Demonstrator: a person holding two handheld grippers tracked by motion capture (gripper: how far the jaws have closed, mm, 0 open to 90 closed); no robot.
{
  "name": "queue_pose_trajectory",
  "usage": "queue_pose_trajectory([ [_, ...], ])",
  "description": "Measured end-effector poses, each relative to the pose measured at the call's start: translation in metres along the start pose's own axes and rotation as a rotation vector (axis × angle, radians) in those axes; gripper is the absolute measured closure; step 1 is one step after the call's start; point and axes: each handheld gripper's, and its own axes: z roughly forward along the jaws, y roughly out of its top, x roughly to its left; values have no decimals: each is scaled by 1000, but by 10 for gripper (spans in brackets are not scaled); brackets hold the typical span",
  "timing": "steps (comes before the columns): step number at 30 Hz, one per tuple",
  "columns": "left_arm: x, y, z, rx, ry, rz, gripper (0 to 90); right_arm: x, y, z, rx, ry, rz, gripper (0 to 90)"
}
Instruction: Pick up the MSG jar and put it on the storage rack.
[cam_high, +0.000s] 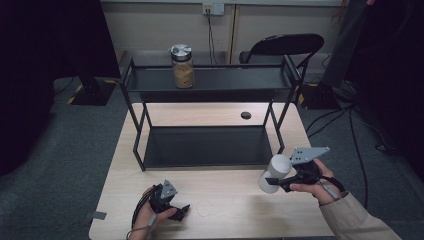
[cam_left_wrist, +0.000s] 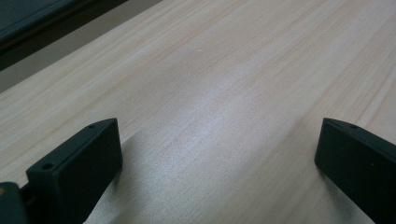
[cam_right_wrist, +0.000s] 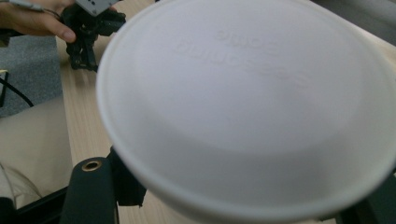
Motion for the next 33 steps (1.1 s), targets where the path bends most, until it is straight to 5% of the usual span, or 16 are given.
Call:
queue_pose_trajectory([
  [33, 0, 0, 0, -2, 0, -2, 0, -20, 128, -20, 41, -14, -58, 337],
])
